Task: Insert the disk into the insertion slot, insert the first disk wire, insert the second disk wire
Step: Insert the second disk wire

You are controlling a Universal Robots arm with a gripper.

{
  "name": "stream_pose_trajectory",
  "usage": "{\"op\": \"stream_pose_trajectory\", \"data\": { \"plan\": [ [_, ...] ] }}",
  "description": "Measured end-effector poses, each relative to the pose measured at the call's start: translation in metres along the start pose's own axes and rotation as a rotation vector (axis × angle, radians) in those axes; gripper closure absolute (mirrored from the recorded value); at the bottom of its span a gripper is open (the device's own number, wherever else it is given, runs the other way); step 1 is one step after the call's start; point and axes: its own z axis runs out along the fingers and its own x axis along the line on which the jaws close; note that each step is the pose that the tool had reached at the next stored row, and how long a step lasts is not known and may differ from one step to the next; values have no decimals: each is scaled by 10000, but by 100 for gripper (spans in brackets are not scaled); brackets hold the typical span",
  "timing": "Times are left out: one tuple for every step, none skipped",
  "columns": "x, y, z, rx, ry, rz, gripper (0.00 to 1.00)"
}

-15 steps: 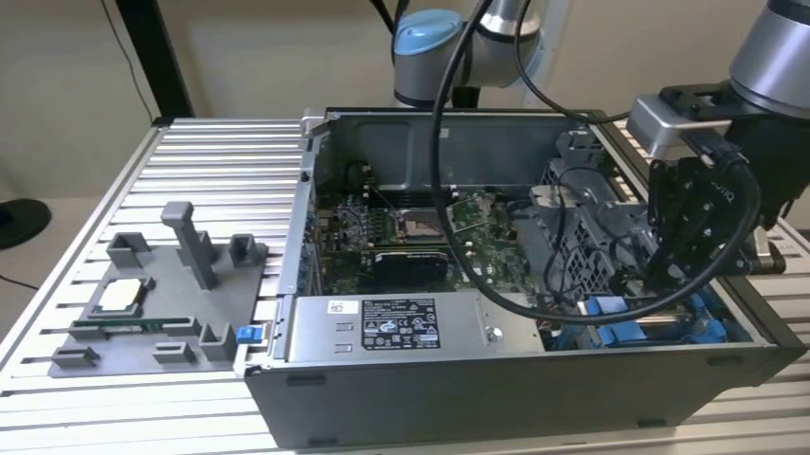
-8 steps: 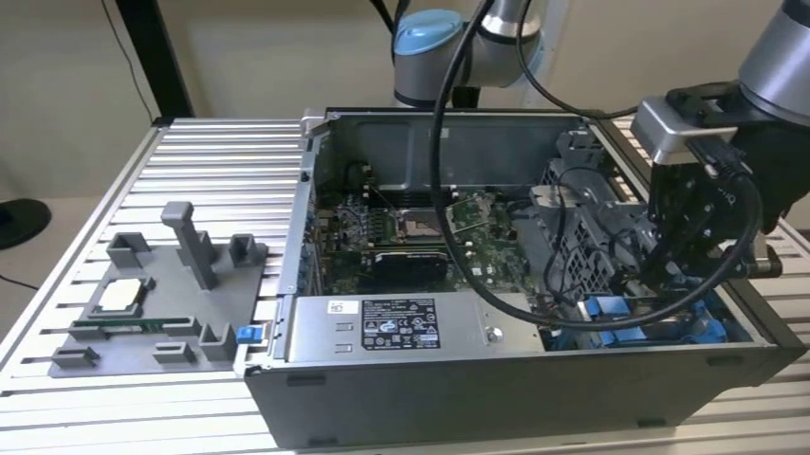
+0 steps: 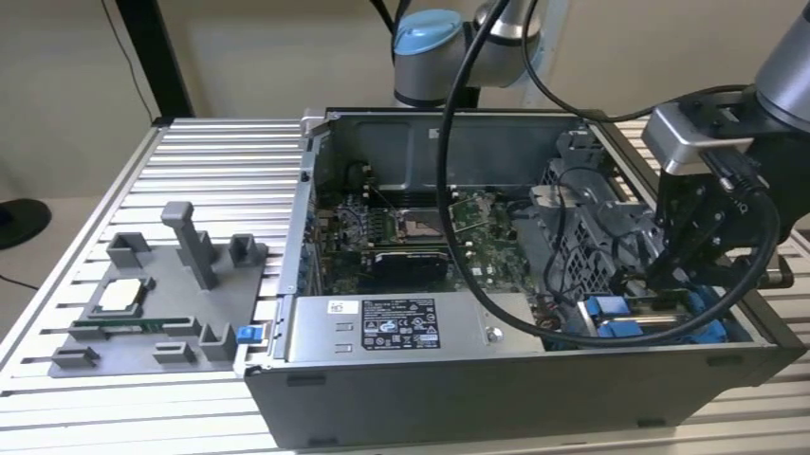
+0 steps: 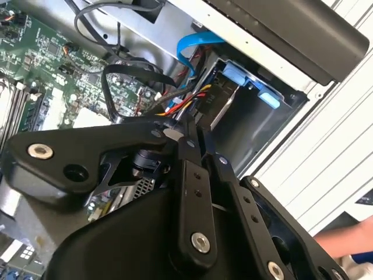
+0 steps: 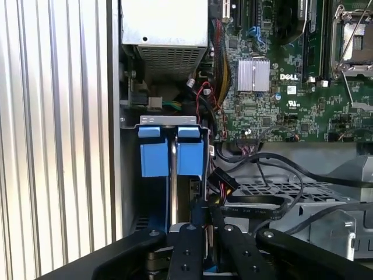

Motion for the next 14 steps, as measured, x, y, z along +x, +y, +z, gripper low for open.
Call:
{"op": "stream_pose_trajectory", "data": {
  "plan": [
    [1,0,0,0,-1,1,100],
    [1,0,0,0,-1,1,100],
    [1,0,0,0,-1,1,100],
    [2,0,0,0,-1,1,100],
    [2,-1,0,0,-1,1,100],
    [2,-2,0,0,-2,0,100],
    [2,-5,1,0,-2,0,100],
    [2,-6,2,0,-2,-1,100],
    [3,-6,4,0,-1,0,100],
    [3,-6,9,3,-2,1,100],
    [4,-7,15,9,-2,0,100],
    [4,-7,23,21,-2,-3,100],
    [5,-6,30,35,-2,-3,100],
    [5,-6,36,53,-2,-4,100]
  ]
}}
